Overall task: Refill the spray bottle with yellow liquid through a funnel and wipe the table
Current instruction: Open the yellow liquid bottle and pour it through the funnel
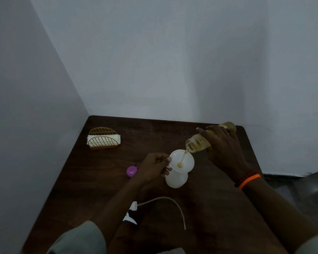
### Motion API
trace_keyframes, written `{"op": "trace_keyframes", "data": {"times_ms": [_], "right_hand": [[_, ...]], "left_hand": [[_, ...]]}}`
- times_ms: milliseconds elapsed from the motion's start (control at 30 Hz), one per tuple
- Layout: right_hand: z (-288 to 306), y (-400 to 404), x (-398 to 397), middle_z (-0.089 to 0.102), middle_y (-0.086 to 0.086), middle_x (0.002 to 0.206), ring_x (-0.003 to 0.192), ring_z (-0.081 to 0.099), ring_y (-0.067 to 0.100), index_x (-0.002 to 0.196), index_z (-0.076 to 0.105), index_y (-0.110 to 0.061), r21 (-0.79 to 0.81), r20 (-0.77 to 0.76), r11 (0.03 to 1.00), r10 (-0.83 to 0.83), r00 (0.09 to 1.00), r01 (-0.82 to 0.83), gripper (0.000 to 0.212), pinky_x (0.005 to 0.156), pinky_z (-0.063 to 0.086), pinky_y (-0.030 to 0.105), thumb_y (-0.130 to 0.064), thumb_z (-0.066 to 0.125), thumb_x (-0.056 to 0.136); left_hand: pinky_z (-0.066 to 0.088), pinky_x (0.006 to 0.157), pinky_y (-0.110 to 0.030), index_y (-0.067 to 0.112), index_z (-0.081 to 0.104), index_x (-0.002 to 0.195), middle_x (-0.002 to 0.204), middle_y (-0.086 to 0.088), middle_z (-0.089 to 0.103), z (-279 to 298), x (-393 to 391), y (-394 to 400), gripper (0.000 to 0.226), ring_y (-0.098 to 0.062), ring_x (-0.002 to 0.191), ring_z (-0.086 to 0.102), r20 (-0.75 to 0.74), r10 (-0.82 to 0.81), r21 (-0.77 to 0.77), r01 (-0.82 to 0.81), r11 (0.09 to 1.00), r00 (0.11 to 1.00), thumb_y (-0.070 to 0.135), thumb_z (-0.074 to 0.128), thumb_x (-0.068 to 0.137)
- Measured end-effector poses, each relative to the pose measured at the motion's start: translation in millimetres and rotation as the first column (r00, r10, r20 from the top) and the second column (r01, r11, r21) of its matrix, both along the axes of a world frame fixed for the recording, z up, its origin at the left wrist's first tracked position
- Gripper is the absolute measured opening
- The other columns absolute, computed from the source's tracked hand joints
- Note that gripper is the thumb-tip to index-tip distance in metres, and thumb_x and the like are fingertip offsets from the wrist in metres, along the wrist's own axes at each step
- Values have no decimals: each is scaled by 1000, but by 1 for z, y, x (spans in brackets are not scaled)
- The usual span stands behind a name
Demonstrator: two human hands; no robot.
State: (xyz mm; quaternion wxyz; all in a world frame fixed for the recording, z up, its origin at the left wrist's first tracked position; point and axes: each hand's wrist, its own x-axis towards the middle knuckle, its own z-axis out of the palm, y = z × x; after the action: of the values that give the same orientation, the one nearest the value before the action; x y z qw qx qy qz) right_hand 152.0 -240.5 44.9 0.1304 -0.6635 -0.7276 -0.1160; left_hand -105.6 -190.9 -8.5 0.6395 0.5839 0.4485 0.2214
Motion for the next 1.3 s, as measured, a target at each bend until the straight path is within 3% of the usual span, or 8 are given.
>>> {"op": "trace_keyframes", "data": {"times_ms": [233,367,567,1300], "right_hand": [[2,2,0,60,12,129,117,59,30,141,51,-25,7,33,1000,-18,999,18,79,97,39,48,-16,84,70],[1,1,1,59,13,130,119,57,31,142,51,-24,8,30,1000,-17,999,16,77,97,40,49,-17,82,72],[2,1,1,59,14,130,118,57,31,141,52,-24,4,34,1000,-23,999,23,77,97,42,49,-17,84,72],[9,1,1,59,14,129,118,58,33,139,55,-22,36,10,999,-14,1000,14,73,99,42,52,-17,84,71]], "left_hand": [[58,61,-28,15,70,104,82,-10,73,2,2,-1,14,-16,65,68,20,17,-4,-17,1000,1000,19,58,98],[58,60,-26,7,70,110,85,-13,73,2,3,-1,20,-15,64,68,15,20,4,-20,1000,1000,18,58,98],[57,60,-25,6,69,112,82,-10,72,2,2,0,21,-13,63,68,13,12,12,-12,1000,1000,17,57,99],[58,65,-29,7,69,110,86,-11,73,1,0,-1,21,-19,71,68,6,9,9,-9,1000,1000,19,57,99]]}}
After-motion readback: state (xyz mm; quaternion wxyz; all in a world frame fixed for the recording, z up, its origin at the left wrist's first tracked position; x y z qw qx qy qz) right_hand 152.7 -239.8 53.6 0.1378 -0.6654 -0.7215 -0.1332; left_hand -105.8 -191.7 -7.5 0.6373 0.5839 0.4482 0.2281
